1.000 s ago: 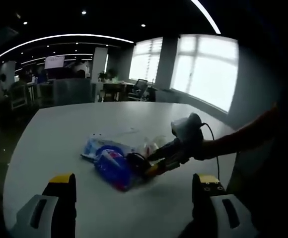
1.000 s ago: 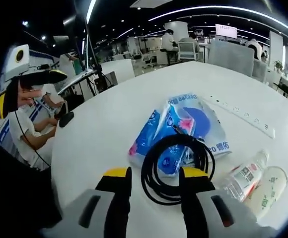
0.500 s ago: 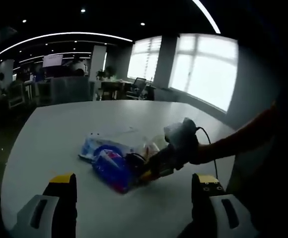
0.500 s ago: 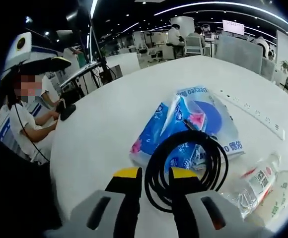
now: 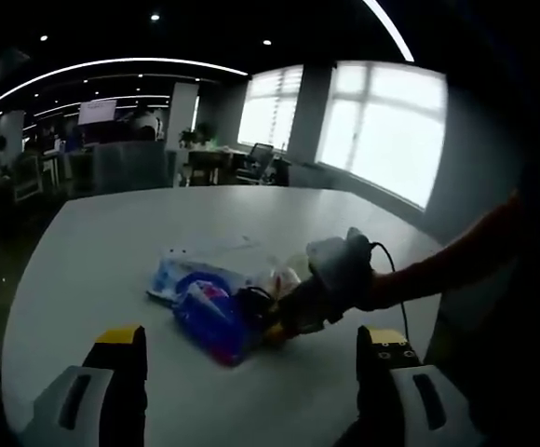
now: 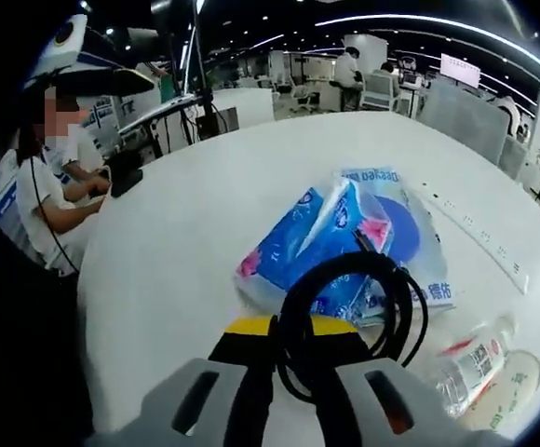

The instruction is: Arrange the tabletop items into an orderly group along one side of the table until the central work area is clear of visible clutter.

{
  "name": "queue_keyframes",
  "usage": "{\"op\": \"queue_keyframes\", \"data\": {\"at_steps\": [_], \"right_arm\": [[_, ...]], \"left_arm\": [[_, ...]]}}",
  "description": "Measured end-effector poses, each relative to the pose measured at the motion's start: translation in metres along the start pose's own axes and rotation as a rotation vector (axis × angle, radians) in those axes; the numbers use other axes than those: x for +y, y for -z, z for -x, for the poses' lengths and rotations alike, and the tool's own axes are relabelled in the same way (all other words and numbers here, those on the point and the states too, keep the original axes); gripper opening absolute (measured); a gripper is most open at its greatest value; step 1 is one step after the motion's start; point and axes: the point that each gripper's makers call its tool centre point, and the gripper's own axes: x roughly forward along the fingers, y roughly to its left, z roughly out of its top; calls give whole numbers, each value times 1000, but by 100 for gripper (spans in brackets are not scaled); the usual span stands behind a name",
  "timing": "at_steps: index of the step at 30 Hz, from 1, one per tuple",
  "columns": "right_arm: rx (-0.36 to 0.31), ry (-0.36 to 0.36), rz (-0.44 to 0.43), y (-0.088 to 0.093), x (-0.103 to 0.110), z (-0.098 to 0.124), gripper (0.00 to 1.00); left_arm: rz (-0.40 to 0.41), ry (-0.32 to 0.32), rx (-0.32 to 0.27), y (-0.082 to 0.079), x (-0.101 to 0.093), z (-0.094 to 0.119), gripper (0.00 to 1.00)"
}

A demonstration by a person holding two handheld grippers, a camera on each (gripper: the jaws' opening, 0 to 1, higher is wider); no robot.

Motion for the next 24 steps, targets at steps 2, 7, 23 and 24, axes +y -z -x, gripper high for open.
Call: {"op": "queue_keyframes", "data": {"at_steps": [2, 7, 23, 24], "right_arm": [[0, -2, 13, 1, 1, 3, 6], [-9, 21, 21, -1, -2, 10, 4], [-83, 67, 32, -21, -5, 23, 2], [-91, 73, 33, -24, -6, 25, 2]], "left_arm": [[-2, 1, -3, -1, 1, -1, 92], [-4, 3, -17, -6, -2, -1, 92], [-23, 16, -29, -10, -9, 4, 91], [-24, 17, -30, -10, -10, 5, 91]]}}
